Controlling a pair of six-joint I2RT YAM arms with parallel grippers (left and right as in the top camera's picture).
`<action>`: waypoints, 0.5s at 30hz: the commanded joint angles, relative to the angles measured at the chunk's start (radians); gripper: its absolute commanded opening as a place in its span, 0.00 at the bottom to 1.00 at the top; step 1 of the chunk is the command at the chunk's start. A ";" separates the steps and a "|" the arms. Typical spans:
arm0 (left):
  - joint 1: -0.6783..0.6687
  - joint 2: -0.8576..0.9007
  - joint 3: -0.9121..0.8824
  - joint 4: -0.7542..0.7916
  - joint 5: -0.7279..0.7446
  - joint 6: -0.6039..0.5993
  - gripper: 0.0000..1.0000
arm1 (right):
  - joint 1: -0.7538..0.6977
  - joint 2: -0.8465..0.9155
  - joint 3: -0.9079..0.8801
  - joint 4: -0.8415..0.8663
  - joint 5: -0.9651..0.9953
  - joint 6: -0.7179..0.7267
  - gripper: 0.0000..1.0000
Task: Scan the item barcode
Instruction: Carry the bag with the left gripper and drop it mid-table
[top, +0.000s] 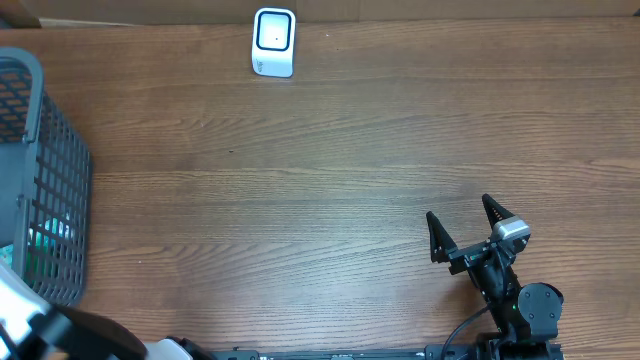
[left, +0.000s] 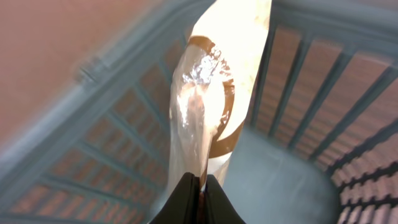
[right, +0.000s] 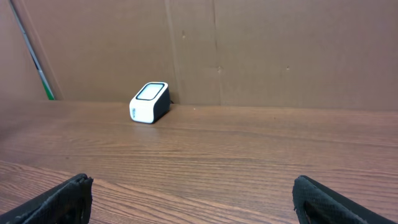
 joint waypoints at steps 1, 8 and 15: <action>-0.048 -0.143 0.019 0.046 0.012 -0.102 0.04 | -0.002 -0.007 -0.011 0.006 -0.002 0.004 1.00; -0.369 -0.345 0.019 0.038 0.008 -0.101 0.04 | -0.002 -0.007 -0.011 0.006 -0.002 0.005 1.00; -0.823 -0.318 0.018 -0.189 -0.090 -0.013 0.04 | -0.002 -0.007 -0.011 0.006 -0.002 0.005 1.00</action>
